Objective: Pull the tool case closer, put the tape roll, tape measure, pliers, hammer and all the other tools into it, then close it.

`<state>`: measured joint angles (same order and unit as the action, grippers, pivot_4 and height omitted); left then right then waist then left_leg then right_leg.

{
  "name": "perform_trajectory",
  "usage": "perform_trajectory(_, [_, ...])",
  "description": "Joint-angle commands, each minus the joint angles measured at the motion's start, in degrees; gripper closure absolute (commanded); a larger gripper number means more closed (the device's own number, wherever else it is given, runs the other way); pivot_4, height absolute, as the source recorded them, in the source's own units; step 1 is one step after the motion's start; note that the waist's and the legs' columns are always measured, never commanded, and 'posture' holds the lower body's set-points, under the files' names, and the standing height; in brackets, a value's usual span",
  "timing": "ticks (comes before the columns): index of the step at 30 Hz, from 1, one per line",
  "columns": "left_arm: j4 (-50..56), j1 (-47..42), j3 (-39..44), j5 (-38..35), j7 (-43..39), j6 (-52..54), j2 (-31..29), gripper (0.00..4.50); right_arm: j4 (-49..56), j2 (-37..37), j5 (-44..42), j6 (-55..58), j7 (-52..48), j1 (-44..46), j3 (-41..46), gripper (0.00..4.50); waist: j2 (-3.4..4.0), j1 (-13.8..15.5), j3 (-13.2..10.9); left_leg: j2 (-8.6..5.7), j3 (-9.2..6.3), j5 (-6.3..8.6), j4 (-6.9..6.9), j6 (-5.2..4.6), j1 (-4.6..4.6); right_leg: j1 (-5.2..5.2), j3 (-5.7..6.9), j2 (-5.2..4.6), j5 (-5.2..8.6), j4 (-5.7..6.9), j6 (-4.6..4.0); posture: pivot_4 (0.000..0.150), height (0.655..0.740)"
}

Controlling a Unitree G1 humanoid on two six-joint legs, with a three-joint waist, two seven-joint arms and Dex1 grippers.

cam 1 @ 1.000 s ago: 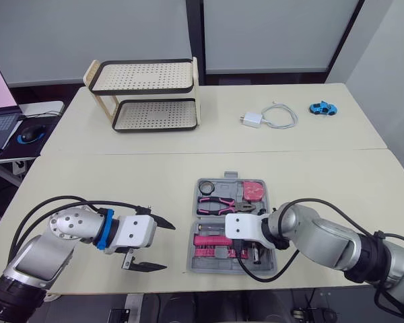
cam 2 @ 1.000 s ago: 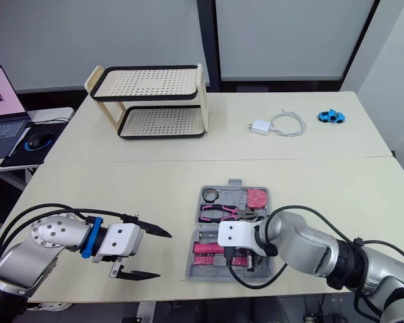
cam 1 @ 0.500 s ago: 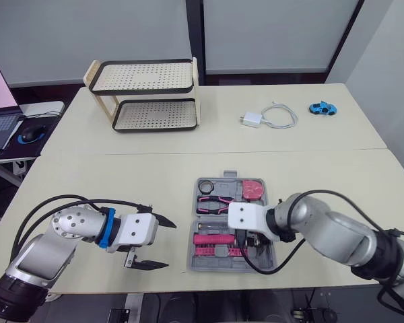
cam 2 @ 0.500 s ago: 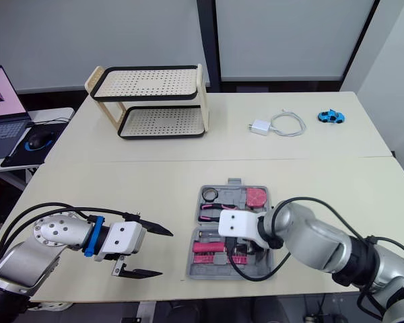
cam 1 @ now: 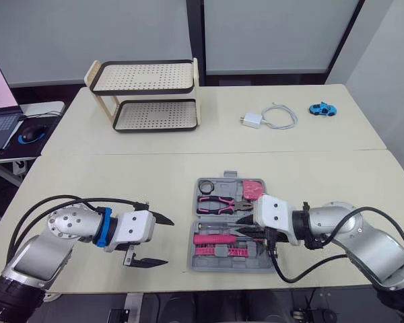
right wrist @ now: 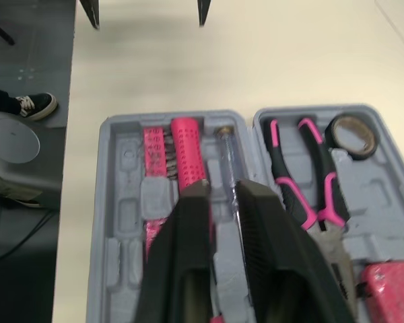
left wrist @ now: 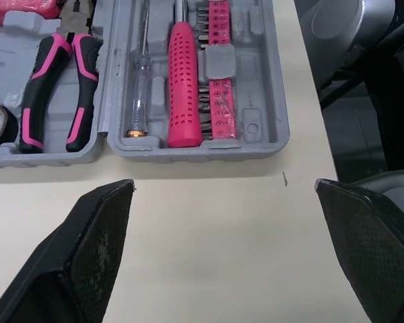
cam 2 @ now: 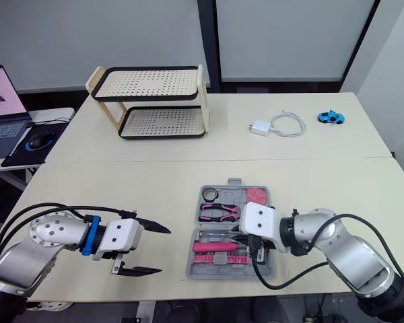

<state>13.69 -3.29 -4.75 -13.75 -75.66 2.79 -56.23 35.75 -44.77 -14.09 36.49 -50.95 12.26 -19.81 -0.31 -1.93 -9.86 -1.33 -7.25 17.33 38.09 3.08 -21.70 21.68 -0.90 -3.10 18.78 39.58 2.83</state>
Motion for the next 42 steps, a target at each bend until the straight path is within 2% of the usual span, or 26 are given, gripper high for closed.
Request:
perform_trajectory(1, [1.4,0.6,2.0,-1.5,0.0,-0.8,-0.3,0.0,-2.0,1.3,2.2,-4.8,0.6,-1.5,-1.4,4.44,0.0,0.0,0.0,0.0,0.01,0.0,0.0,0.0,0.01,0.0,-0.01,0.0,0.0,0.0,0.0,0.15,0.74])
perform_trajectory(14, [2.3,0.1,1.5,-2.6,0.2,-0.2,0.1,0.0,-9.6,9.4,9.6,-4.3,4.3,0.2,-8.8,4.44,-0.02,0.0,0.0,-0.01,-0.01,0.0,0.02,0.01,0.03,0.0,-0.02,0.03,0.0,0.05,0.0,0.15,0.74])
perform_trajectory(33, [2.3,-0.3,1.2,-2.7,0.0,0.3,0.3,0.0,-15.4,10.7,14.9,0.4,4.0,1.3,-12.6,4.44,-0.07,-0.1,0.0,0.0,-0.01,0.0,0.02,0.01,0.09,-0.03,-0.02,0.03,0.0,0.09,0.0,0.15,0.74])
perform_trajectory(39, [2.4,-0.1,1.1,-2.7,0.1,0.5,0.4,0.0,-16.7,10.5,14.7,4.8,3.1,1.7,-13.2,4.44,-0.08,0.0,0.1,0.01,0.01,0.01,-0.09,-0.01,0.58,-0.48,-0.05,0.04,0.01,0.05,0.0,0.15,0.74])
perform_trajectory(42, [2.4,-0.1,1.2,-2.7,0.3,0.5,0.6,0.0,-16.9,10.5,14.8,1.9,3.0,2.1,-12.7,4.44,-0.12,0.0,0.1,0.01,0.02,0.01,-0.12,-0.01,0.71,-0.61,-0.06,0.04,0.01,0.0,0.0,0.15,0.74])
